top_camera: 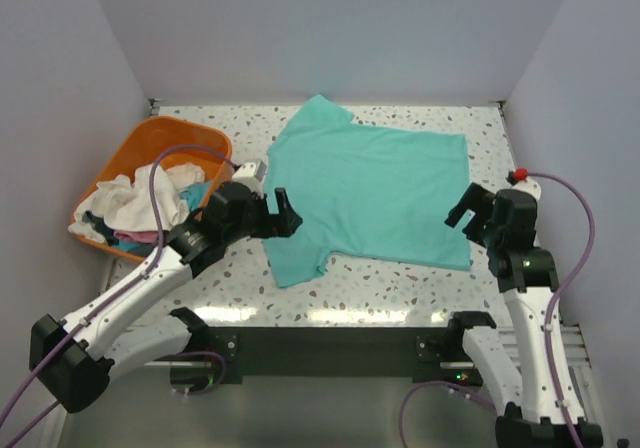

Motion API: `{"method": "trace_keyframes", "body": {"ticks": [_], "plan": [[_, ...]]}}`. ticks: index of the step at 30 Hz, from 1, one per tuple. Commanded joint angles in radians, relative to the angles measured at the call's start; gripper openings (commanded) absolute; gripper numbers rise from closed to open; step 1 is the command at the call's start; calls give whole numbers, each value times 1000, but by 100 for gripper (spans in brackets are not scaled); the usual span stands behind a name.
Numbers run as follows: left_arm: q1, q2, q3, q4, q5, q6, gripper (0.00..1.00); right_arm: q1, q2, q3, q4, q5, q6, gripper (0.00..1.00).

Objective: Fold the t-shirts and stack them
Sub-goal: Flatten the tshirt out

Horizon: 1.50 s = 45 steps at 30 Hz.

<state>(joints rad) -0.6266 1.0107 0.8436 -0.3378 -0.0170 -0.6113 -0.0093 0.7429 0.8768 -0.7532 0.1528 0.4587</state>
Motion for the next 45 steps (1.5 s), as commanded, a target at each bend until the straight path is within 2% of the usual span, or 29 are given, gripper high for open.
{"method": "trace_keyframes", "body": {"ticks": [1, 4, 8, 13, 14, 18, 22, 24, 27, 30, 31, 32, 37, 41, 44, 45], "plan": [[-19, -120, -167, -147, -100, -160, 100, -3, -111, -73, -104, 34, 61, 99], [-38, -208, -302, -158, -58, -228, 100, -3, -204, -125, -117, 60, 78, 99], [-51, -225, -443, -64, 9, -286, 100, -3, -212, -148, -124, 68, 115, 99], [-55, -155, -446, -15, -12, -304, 90, -1, -133, -144, -155, 116, 149, 99], [-59, -137, -434, -14, -29, -306, 84, -3, -125, -139, -159, 122, 158, 98], [-91, -48, -432, 37, -20, -318, 70, -3, -106, -150, -155, 156, 187, 99], [-146, 9, -436, 76, -17, -335, 61, -3, -93, -156, -149, 154, 189, 99], [-163, 20, -439, 74, -29, -350, 61, -3, -85, -154, -150, 166, 193, 99], [-171, 57, -437, 85, -50, -360, 47, -3, -77, -157, -147, 162, 196, 99], [-174, 100, -436, 114, -60, -364, 18, -3, -73, -157, -155, 171, 205, 99], [-176, 112, -437, 117, -67, -367, 5, -3, -71, -156, -164, 178, 222, 98], [-177, 117, -434, 114, -87, -375, 0, -1, -68, -150, -173, 189, 233, 99], [-176, 48, -419, 68, -162, -384, 0, -3, -45, -153, -244, 219, 368, 98], [-176, 14, -391, 33, -181, -357, 0, -3, -50, -265, -144, 116, 416, 99], [-176, 19, -380, 23, -161, -335, 0, -3, -36, -330, -72, 131, 437, 98], [-176, 20, -382, 25, -156, -332, 0, -1, -33, -341, -54, 148, 440, 94]]}}
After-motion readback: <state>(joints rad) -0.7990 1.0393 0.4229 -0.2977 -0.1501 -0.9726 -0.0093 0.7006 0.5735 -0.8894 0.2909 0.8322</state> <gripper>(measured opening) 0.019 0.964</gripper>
